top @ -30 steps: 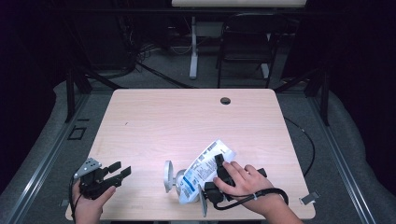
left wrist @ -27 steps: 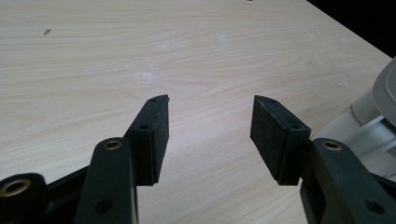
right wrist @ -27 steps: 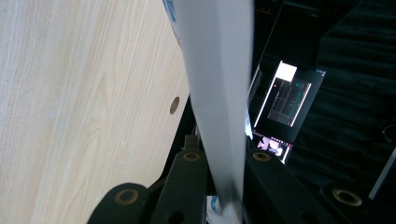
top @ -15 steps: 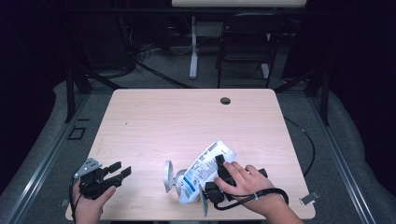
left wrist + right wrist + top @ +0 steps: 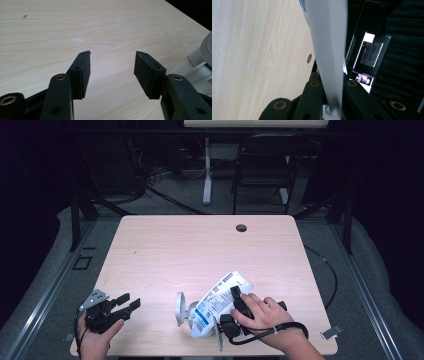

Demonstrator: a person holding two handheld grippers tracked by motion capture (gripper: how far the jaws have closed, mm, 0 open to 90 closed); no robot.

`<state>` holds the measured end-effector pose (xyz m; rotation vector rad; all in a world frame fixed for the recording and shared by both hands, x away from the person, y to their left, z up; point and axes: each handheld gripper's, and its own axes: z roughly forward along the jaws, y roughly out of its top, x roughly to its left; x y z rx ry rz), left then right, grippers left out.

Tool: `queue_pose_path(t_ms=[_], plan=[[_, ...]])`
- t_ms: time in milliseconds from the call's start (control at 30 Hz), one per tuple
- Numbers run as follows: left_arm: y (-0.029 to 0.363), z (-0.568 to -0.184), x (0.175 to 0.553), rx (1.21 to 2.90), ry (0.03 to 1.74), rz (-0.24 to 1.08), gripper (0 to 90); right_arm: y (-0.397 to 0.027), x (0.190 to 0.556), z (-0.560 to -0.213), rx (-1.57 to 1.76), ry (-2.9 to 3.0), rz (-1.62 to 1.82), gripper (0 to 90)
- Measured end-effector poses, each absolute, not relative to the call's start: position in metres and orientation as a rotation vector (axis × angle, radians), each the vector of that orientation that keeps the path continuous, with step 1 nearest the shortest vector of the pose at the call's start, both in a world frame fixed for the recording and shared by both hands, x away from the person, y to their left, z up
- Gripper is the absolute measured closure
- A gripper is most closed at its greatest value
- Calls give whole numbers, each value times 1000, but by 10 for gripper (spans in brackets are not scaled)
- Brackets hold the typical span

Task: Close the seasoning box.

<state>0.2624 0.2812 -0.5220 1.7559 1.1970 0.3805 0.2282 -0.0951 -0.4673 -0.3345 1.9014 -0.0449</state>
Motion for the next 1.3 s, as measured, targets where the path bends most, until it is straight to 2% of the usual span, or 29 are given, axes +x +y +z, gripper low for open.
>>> queue_pose_path(t_ms=[567, 1300], plan=[[280, -522, 262, 1757, 1198, 384, 475, -103, 231, -471, -273, 1939, -19, 896], [280, -522, 262, 1758, 1199, 384, 475, -114, 230, -465, -75, 2041, 221, 896]])
